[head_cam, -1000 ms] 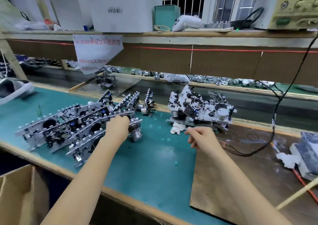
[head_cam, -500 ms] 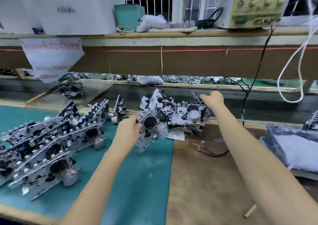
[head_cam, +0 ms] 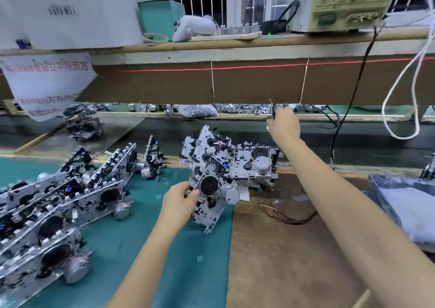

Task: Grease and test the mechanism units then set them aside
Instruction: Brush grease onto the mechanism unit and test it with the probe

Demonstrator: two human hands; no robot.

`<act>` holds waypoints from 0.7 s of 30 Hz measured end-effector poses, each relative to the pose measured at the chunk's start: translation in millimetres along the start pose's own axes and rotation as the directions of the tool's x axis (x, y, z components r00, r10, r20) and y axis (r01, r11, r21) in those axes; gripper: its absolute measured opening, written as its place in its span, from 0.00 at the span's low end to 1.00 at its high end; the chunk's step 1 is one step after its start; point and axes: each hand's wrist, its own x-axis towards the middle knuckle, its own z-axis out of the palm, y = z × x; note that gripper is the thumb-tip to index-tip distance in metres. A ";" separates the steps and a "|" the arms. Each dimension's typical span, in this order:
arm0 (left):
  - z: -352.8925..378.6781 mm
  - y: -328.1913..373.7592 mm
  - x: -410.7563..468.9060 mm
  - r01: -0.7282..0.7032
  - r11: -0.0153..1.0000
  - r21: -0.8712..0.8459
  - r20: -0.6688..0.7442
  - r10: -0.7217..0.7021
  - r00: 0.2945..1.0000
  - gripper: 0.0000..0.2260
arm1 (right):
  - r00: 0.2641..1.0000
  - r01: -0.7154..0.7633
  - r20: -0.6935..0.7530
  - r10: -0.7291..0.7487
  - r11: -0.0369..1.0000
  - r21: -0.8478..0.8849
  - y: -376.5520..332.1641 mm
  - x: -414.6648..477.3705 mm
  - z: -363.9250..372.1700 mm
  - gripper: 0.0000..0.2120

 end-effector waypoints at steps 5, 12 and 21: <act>8.4 -1.1 -5.9 0.112 0.968 -0.224 0.018 -0.111 0.994 0.09 | 0.898 0.432 -0.137 -0.418 0.896 0.098 -25.3 -47.4 -23.5 0.13; 10.9 1.2 -14.1 0.190 0.916 -0.354 0.006 -0.201 0.980 0.17 | 0.806 0.592 0.056 -0.590 0.806 -0.024 -40.8 -116.5 -11.6 0.18; 1.8 -2.0 -32.9 0.288 0.770 -0.569 0.078 -0.297 0.952 0.06 | 0.795 0.533 0.406 -0.451 0.839 -0.111 -48.3 -118.3 -14.6 0.24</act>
